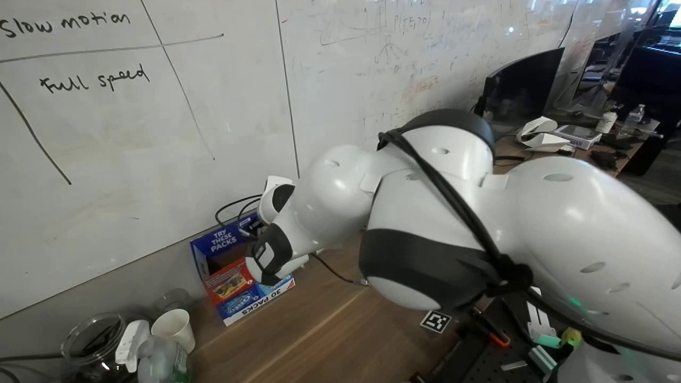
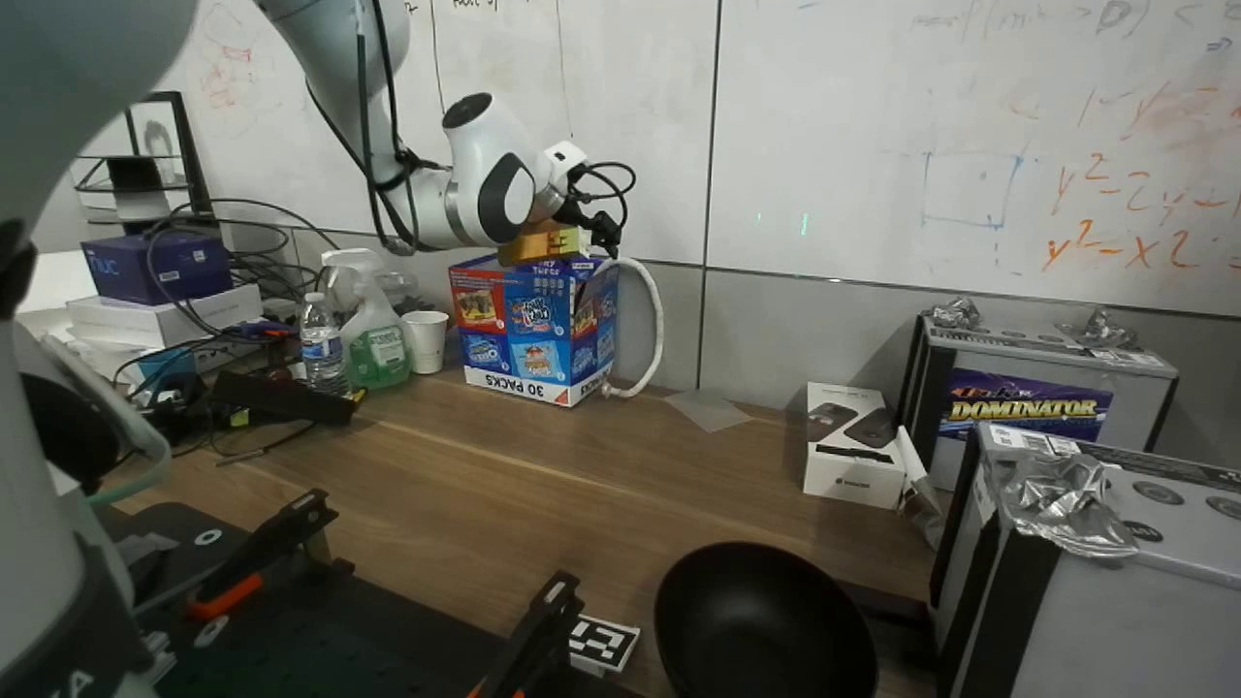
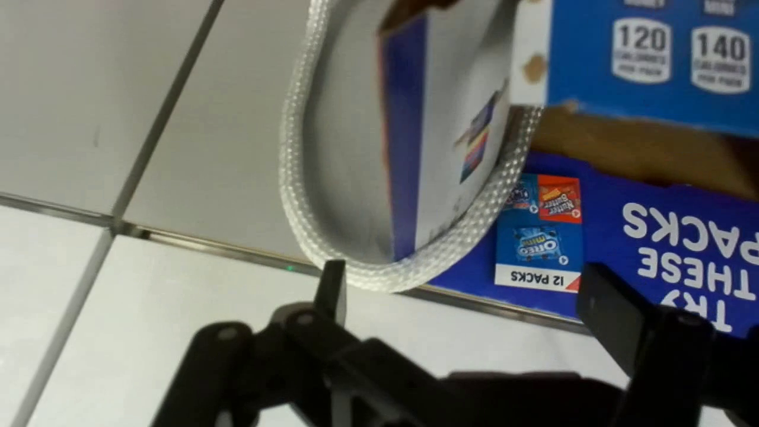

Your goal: Put the strings in the blue box

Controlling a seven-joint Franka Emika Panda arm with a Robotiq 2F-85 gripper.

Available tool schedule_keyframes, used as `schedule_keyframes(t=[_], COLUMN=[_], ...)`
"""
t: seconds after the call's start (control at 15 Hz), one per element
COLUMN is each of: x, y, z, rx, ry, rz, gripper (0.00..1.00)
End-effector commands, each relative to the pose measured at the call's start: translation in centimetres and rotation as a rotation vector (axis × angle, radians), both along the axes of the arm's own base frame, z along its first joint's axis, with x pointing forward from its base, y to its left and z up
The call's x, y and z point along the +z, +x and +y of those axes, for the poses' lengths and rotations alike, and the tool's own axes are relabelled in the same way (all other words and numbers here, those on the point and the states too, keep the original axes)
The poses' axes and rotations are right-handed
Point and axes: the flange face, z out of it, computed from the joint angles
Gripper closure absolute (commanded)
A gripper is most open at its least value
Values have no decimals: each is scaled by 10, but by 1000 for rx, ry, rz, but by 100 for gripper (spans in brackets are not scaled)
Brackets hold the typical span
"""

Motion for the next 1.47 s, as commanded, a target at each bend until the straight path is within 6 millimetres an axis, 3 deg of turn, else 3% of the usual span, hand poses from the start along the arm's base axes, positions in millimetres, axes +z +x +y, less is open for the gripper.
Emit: schedule_keyframes(t=[0.0,0.27,0.47,0.6,0.87,1.07,1.4], x=[45,67,71,67,30,-15,-74], y=[-33,-60,-79,-87,-75,-67,-46], z=[-35,-73,-107,-116,-153,-174,-189], rx=[41,160,208,239,271,258,209], ry=[-13,-59,-66,-54,-10,21,69], rz=[82,166,245,296,368,414,466], gripper=[0,0,0,0,0,0,0])
